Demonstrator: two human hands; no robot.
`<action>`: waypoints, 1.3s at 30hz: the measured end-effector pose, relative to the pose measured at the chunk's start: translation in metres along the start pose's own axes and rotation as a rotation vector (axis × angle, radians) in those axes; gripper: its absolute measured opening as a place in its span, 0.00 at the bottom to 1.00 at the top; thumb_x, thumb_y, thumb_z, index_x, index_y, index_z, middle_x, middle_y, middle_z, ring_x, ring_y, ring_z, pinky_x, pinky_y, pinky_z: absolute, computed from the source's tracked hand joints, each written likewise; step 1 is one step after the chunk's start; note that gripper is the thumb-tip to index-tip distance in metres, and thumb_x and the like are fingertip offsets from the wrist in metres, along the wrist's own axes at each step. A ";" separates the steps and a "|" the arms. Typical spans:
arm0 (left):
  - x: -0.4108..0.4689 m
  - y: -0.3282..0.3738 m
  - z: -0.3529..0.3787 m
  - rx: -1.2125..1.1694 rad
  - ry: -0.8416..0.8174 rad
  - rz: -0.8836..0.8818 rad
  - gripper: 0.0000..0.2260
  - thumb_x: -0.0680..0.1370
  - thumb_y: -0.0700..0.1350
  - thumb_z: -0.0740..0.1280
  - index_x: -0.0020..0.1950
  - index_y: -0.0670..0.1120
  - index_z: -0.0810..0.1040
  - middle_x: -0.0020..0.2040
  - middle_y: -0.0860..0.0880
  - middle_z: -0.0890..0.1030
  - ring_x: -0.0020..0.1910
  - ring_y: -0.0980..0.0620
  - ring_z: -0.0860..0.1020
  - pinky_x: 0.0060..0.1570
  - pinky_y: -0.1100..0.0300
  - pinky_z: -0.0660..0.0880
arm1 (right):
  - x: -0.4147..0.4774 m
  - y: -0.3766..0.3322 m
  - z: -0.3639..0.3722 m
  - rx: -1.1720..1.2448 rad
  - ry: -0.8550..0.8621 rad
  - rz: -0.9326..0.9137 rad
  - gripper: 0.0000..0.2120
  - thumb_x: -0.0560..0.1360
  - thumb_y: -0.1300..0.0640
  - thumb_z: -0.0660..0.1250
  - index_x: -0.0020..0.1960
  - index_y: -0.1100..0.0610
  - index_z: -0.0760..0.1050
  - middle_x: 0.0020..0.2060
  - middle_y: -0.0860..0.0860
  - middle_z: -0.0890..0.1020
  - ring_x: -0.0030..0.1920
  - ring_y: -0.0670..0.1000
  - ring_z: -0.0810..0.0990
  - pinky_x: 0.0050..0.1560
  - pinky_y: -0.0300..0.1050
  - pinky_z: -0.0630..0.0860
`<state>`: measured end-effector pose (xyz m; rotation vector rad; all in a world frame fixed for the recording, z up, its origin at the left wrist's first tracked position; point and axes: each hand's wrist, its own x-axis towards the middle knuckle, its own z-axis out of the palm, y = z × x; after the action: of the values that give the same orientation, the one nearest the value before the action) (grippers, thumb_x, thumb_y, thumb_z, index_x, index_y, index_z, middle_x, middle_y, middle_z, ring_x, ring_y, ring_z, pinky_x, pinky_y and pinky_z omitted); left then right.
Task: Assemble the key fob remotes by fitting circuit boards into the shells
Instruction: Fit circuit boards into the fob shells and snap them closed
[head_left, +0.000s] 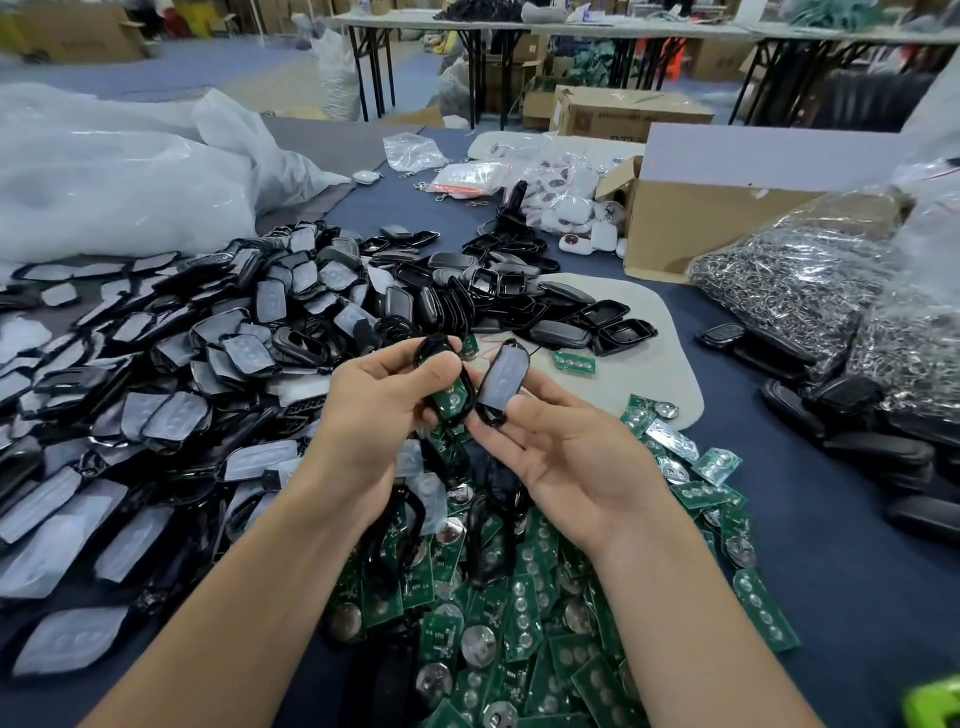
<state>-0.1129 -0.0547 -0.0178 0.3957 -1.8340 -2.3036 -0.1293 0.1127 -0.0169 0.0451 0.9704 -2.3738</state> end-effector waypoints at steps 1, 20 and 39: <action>0.000 0.002 -0.001 0.001 0.009 -0.009 0.08 0.70 0.47 0.76 0.47 0.48 0.90 0.49 0.41 0.88 0.49 0.41 0.82 0.46 0.54 0.74 | 0.001 -0.001 -0.001 0.056 -0.015 0.019 0.21 0.73 0.73 0.65 0.65 0.63 0.78 0.58 0.61 0.86 0.56 0.57 0.87 0.58 0.53 0.84; 0.000 0.006 -0.003 0.038 -0.060 -0.104 0.17 0.84 0.32 0.61 0.68 0.47 0.79 0.54 0.42 0.88 0.53 0.44 0.87 0.50 0.55 0.85 | 0.007 -0.002 -0.007 -0.049 0.031 -0.040 0.14 0.68 0.66 0.71 0.50 0.54 0.89 0.56 0.55 0.87 0.54 0.51 0.87 0.61 0.49 0.82; -0.007 0.008 -0.005 0.256 0.084 0.101 0.11 0.75 0.33 0.76 0.47 0.49 0.87 0.37 0.44 0.87 0.32 0.49 0.85 0.33 0.64 0.81 | 0.007 -0.004 -0.011 -0.132 0.131 -0.089 0.18 0.77 0.73 0.66 0.63 0.61 0.81 0.58 0.59 0.86 0.56 0.55 0.87 0.53 0.49 0.85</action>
<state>-0.1051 -0.0588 -0.0108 0.4167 -2.0615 -1.9635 -0.1393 0.1186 -0.0240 0.1102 1.2127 -2.4050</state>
